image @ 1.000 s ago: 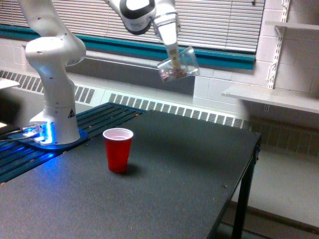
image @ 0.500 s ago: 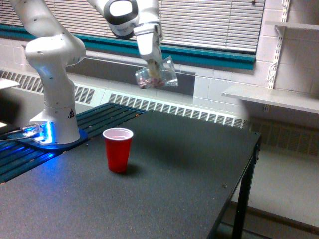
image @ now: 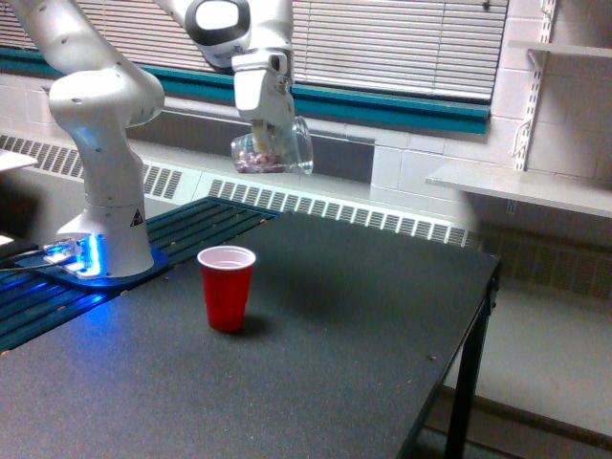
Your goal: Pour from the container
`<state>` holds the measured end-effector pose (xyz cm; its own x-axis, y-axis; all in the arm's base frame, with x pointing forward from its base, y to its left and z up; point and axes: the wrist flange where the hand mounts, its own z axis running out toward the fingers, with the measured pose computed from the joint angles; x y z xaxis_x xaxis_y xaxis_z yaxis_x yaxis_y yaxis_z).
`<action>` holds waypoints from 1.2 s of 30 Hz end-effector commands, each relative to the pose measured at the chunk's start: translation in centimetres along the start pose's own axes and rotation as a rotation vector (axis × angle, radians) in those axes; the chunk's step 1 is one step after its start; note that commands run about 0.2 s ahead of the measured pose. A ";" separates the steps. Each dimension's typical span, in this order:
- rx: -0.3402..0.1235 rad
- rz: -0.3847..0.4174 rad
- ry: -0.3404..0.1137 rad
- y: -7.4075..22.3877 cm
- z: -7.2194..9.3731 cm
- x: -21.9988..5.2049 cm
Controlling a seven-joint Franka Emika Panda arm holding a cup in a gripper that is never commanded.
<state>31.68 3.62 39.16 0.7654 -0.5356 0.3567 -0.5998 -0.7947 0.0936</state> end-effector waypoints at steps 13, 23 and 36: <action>-0.100 0.177 -0.073 3.3 2.5 -1.5; -0.140 0.217 -0.107 4.8 3.4 -2.7; -0.175 0.261 -0.152 5.8 3.5 -2.8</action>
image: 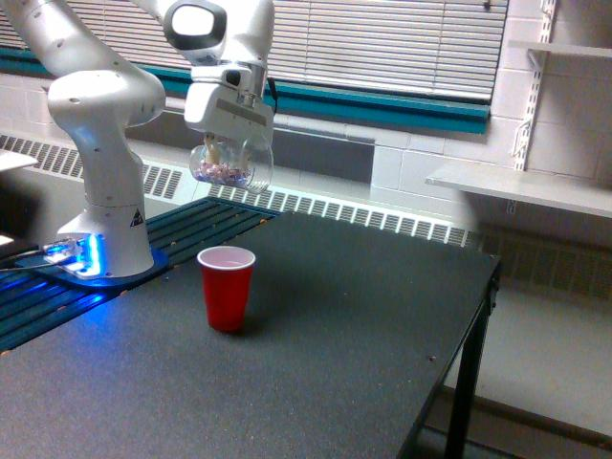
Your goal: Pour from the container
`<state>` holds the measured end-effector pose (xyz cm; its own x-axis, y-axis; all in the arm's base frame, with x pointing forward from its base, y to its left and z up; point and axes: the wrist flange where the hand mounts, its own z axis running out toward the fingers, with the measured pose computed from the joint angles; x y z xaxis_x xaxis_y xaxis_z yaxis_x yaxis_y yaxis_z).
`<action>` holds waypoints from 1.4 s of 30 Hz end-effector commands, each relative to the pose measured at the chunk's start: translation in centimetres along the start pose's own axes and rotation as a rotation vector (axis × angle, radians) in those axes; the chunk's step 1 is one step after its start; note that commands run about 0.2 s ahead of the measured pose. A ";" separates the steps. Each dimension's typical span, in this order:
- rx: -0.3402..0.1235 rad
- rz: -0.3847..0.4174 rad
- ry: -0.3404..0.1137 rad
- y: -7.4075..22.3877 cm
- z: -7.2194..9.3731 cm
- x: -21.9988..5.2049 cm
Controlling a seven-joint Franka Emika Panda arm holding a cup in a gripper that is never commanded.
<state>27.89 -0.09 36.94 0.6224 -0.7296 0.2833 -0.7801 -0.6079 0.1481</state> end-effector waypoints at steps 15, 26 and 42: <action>-0.084 0.047 -0.095 1.6 2.7 -0.5; -0.113 0.031 -0.124 2.1 3.6 -0.3; -0.154 0.010 -0.162 2.8 4.4 -0.4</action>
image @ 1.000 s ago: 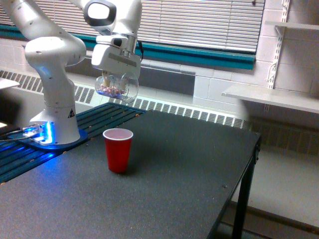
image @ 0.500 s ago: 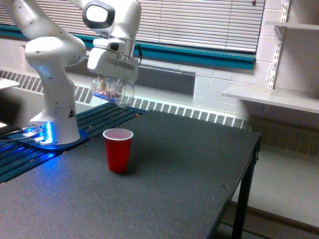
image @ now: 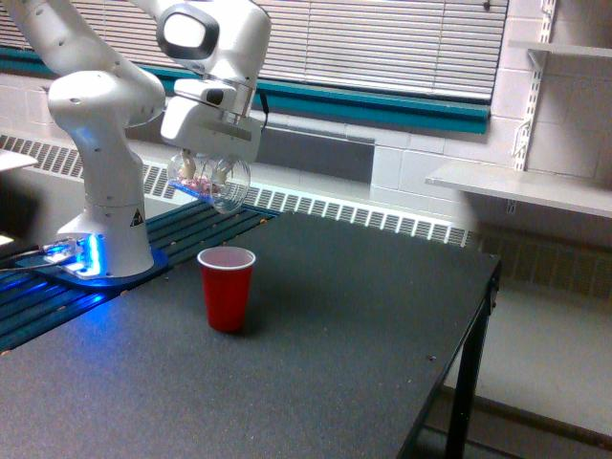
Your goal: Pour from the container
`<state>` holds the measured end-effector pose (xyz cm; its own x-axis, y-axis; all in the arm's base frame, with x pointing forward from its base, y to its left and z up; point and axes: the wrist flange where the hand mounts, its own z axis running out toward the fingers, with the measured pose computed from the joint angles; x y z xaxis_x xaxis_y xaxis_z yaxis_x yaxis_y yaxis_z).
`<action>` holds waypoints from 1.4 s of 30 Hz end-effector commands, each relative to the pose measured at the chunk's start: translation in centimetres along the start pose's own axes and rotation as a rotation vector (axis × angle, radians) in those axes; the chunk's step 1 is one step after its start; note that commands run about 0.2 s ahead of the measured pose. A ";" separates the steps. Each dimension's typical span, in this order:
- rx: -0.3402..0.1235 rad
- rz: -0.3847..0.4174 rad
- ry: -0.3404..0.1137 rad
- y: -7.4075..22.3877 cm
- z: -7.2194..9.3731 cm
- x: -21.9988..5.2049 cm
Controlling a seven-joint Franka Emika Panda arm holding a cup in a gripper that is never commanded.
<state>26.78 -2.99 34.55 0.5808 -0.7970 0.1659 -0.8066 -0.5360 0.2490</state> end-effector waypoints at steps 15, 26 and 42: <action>-0.070 -0.086 -0.070 0.9 2.4 -0.8; -0.092 -0.097 -0.091 0.9 3.2 -0.8; -0.109 -0.115 -0.114 0.5 4.1 -1.1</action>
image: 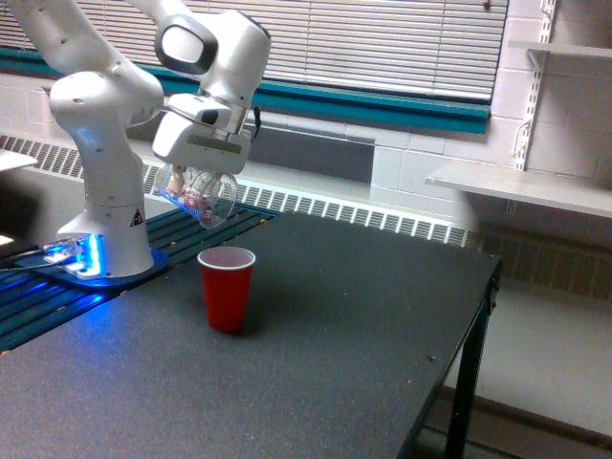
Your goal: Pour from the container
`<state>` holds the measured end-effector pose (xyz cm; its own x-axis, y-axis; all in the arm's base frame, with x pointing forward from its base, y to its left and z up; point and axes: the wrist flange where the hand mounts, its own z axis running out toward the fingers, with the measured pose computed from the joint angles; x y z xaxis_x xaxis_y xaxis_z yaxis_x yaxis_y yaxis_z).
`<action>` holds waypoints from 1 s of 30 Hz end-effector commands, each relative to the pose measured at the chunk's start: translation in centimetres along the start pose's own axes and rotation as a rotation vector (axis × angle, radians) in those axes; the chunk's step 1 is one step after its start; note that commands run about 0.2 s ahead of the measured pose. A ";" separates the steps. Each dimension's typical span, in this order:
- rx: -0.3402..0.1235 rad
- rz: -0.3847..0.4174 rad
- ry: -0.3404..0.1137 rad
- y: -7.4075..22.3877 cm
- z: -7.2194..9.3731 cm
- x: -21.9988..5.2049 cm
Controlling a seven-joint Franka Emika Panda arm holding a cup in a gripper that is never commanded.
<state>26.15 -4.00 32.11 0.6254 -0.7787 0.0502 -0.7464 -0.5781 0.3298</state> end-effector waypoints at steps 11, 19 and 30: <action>-0.049 -0.054 -0.026 -0.3 1.9 -1.2; -0.054 -0.072 -0.033 -0.5 2.2 -1.3; -0.063 -0.083 -0.036 -0.7 2.5 -1.4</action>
<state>26.15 -3.49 30.76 0.6533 -0.7571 0.0095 -0.7077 -0.6060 0.3632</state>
